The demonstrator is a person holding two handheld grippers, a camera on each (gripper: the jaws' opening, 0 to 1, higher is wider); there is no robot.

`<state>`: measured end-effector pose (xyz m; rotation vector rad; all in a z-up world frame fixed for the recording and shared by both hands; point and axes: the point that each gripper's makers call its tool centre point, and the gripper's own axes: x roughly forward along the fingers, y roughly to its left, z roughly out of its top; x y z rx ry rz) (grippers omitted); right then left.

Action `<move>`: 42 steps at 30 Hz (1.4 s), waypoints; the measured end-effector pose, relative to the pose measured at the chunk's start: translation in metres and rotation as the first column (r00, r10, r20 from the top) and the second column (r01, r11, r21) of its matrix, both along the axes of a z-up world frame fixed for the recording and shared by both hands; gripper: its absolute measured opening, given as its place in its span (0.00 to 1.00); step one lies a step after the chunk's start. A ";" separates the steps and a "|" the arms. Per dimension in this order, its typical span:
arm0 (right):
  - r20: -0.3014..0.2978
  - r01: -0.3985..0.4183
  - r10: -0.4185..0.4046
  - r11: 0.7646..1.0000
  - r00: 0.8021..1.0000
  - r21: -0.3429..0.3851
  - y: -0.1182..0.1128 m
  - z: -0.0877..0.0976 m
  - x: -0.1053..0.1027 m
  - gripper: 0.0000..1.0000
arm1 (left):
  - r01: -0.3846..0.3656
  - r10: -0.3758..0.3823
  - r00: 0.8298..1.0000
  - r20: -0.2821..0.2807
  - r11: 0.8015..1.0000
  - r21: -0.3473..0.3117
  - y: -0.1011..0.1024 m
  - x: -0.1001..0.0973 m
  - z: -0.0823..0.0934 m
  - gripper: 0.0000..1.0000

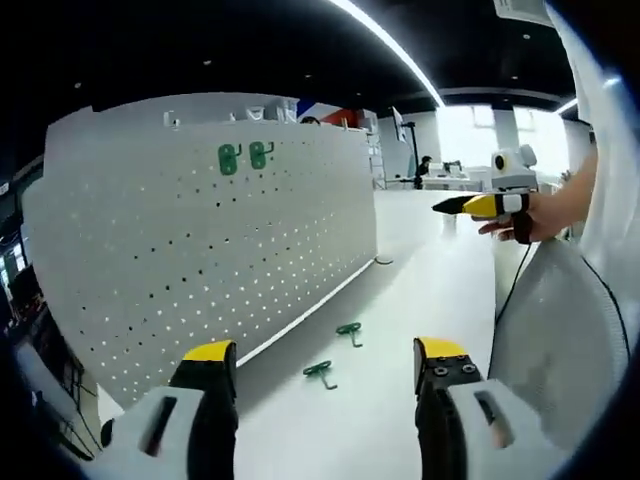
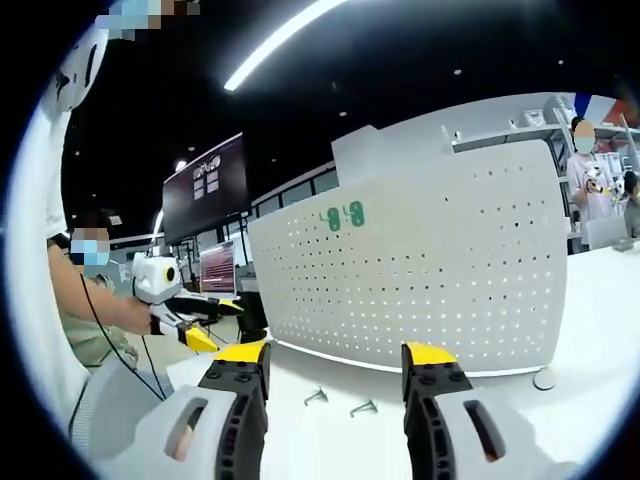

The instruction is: Insert the hook assembly into the mounting plate slot until the hook locks in place.

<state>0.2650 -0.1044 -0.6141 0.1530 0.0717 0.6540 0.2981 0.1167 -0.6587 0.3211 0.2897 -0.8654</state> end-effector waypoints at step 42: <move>-0.048 -0.024 0.023 1.000 0.999 -0.013 0.000 -0.009 -0.004 0.48 | 0.450 -0.406 0.892 -0.197 0.773 0.448 -0.042 0.067 -0.123 0.51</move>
